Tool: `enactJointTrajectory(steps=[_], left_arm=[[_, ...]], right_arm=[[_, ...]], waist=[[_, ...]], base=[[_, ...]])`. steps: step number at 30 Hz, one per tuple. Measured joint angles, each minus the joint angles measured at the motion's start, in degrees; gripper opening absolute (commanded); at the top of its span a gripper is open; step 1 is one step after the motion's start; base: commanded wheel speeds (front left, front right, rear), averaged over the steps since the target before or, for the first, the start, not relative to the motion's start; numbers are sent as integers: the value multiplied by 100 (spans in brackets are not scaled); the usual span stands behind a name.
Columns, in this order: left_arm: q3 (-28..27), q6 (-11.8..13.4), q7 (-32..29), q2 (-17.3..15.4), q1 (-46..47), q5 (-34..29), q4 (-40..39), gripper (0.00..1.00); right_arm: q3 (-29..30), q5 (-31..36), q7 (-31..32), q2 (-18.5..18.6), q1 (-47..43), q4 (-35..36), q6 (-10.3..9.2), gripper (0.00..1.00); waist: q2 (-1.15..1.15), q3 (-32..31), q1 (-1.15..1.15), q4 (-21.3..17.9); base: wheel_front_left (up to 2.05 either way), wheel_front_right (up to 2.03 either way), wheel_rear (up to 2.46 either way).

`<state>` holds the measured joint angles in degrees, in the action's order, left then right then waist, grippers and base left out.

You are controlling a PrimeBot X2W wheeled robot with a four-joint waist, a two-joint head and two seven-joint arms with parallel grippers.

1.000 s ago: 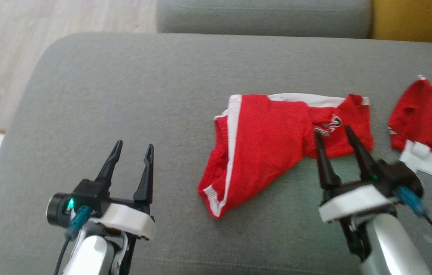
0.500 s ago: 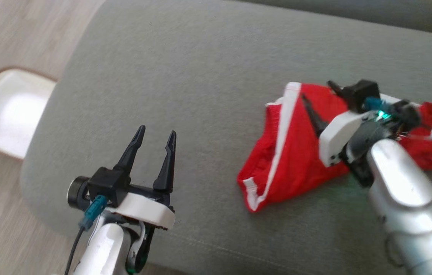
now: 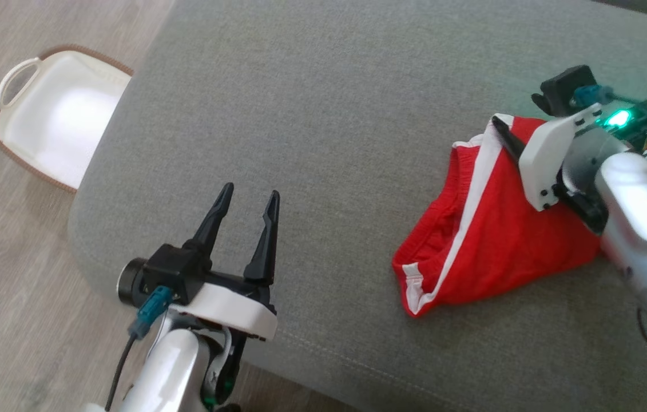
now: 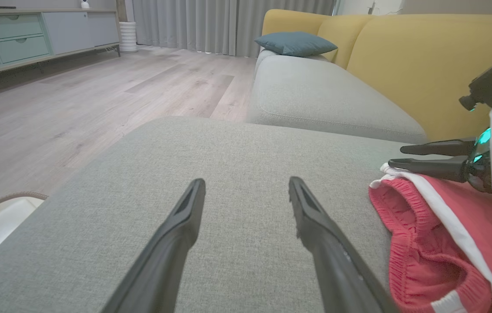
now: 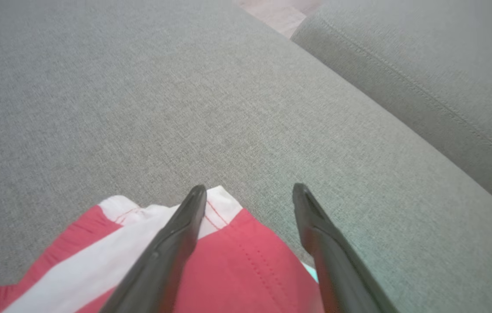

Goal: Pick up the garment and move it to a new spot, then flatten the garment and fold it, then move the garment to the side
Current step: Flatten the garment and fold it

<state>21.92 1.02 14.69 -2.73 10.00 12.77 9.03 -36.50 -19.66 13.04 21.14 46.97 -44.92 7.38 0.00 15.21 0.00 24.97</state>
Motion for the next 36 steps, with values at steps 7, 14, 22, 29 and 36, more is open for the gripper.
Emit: enactJointTrajectory(steps=[7,14,22,29,36], left_arm=[[147,51,0,4,19,49,9,100],[149,56,0,4,97,48,37,100],[141,54,0,4,96,26,86,100],[94,49,0,4,96,-101,130,100],[-112,40,0,5,75,-247,181,100]], right_arm=[[-782,-875,303,316,313,-115,0,100],[-1325,-1584,437,481,459,-82,0,0],[-1522,-2028,23,517,607,-102,0,0],[-1283,-2039,-1025,500,901,-463,0,0],[-877,-2037,-1837,332,992,-608,0,0]], waist=[[0,108,0,100],[0,134,0,91],[0,79,0,-87],[0,-45,0,-385],[0,-244,0,-715]], base=[[0,0,0],[0,0,0],[0,0,0],[0,0,0],[0,0,0]])
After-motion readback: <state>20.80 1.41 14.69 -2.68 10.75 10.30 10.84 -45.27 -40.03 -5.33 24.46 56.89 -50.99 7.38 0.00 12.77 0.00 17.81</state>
